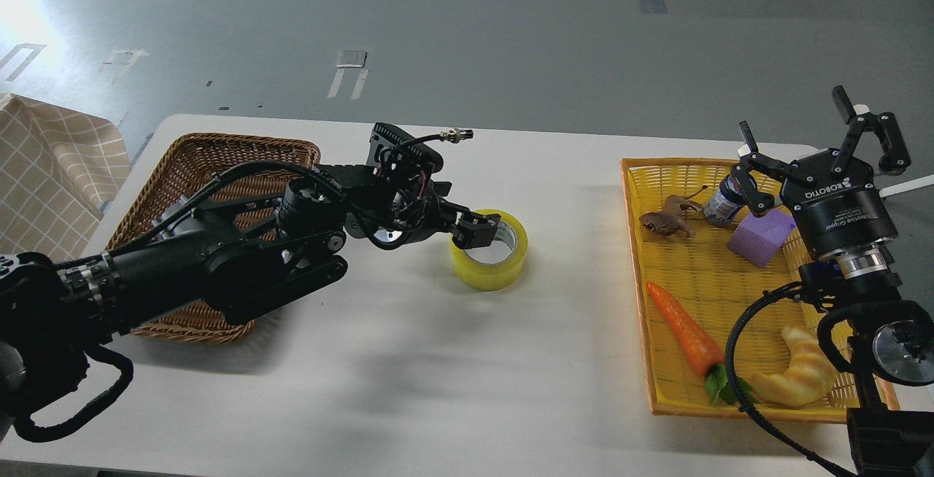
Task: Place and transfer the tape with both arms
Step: 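Reach the left gripper to the tape roll and grip its rim, then lift the tape roll with the left gripper and carry it over the wicker basket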
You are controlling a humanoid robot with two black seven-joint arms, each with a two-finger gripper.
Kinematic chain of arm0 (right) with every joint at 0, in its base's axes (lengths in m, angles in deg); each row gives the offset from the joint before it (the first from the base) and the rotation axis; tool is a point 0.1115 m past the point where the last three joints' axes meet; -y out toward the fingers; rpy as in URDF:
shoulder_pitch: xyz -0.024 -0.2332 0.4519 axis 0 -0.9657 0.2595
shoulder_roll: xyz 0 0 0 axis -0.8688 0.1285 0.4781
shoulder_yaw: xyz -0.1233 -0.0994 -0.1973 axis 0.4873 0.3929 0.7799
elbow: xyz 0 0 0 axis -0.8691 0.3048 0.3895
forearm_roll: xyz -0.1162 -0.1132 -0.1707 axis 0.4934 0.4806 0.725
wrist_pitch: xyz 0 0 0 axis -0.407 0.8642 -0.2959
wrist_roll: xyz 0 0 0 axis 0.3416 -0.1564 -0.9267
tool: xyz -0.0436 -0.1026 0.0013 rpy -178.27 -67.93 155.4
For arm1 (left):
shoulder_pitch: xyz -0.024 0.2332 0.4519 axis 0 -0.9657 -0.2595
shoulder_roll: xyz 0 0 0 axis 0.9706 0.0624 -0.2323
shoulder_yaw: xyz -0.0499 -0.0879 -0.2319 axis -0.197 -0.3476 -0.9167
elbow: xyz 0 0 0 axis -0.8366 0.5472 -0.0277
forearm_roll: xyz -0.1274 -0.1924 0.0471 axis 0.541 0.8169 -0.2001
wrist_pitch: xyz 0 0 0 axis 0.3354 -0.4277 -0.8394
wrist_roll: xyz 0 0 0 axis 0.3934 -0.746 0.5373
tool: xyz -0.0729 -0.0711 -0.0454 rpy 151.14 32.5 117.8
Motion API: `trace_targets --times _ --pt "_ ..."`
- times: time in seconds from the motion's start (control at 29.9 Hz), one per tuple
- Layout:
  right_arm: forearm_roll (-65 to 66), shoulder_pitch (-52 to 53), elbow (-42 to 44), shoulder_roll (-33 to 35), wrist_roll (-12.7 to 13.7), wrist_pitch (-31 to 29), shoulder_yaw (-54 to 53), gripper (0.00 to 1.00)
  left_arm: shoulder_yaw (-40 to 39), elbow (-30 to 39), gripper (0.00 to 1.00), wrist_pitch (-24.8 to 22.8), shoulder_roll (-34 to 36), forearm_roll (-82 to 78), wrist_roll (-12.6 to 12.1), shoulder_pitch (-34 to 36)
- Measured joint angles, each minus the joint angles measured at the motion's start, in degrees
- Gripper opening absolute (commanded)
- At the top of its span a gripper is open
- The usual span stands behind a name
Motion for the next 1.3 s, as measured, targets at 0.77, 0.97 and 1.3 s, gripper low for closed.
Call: trace_targets --times 0.77,0.97,1.3 --pt "0.0 -0.8 0.2 0.0 0.0 0.0 0.0 1.00 2.2 -9.4 0.94 0.0 -4.3 0.2 -1.2 -0.3" --pt "0.0 -0.9 0.2 -0.2 0.0 0.0 0.0 1.00 2.2 -9.4 0.59 0.0 -4.3 0.2 -0.4 -0.6" --pt "0.0 -1.3 0.3 -0.4 0.0 0.0 0.0 1.00 2.1 -9.4 0.00 0.0 -4.7 1.0 3.9 -0.5"
